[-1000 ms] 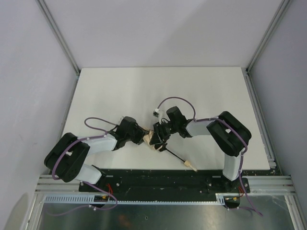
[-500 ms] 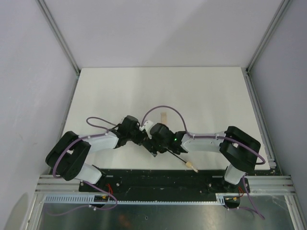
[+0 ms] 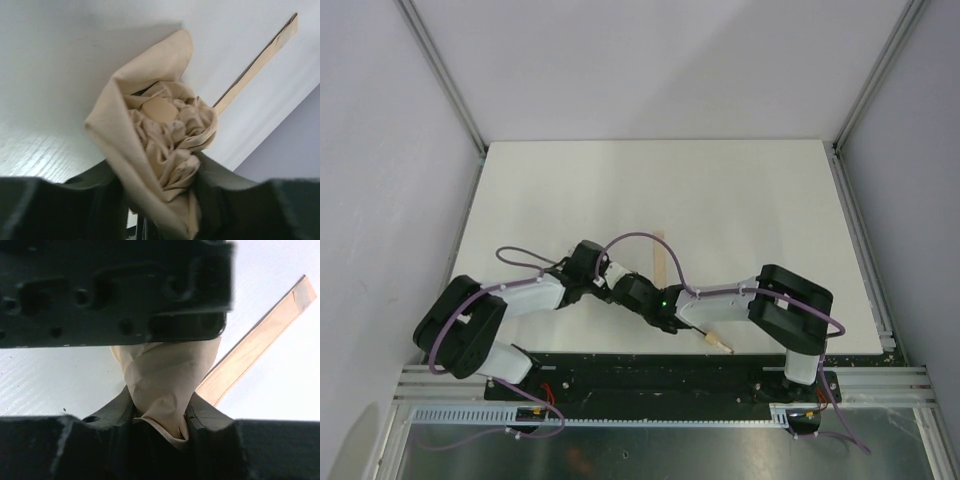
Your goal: Put away the umbrella
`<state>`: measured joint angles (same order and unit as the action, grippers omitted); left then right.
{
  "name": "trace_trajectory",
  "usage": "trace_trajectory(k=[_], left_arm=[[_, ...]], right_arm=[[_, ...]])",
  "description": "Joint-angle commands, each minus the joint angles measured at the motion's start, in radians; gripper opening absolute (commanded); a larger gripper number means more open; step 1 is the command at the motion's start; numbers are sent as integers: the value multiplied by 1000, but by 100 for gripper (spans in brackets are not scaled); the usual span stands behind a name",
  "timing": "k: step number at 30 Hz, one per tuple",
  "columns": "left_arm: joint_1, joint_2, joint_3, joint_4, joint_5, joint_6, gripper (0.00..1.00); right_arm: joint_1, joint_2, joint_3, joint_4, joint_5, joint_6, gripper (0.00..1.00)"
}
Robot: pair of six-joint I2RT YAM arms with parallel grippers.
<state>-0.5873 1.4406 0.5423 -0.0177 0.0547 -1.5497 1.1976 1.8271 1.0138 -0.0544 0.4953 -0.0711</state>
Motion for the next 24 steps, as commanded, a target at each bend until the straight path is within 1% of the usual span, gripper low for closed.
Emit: trace_trajectory(k=[1,3,4,5,6,10,14,17,21,24], left_arm=[[19,-66,-44,-141,-10,27,63],[29,-99,-50,-140,-19,54,84],[34,-113,-51,-141,-23,69,91],[37,-126,-52,-141,-27,84,96],[39,-137,-52,-142,-33,102,98],[41,-140,-39,-140,-43,155,99],[41,-77,-4,-129,-25,199,99],[41,-25,16,-114,-6,216,99],[29,-7,17,-95,-16,228,99],[18,0,4,-75,-25,216,95]], right_arm=[[-72,52,1,-1,-92,17,1],[-92,43,-9,14,-167,18,0],[-105,38,-12,18,-205,20,0],[-120,34,-15,21,-244,23,0],[-134,28,-17,24,-289,25,0],[-202,2,-19,29,-498,31,0],[-268,-26,-19,31,-728,45,0],[-310,-38,-21,36,-848,61,0],[-362,-49,-23,59,-999,99,0],[-398,-41,-24,101,-1114,143,0]])
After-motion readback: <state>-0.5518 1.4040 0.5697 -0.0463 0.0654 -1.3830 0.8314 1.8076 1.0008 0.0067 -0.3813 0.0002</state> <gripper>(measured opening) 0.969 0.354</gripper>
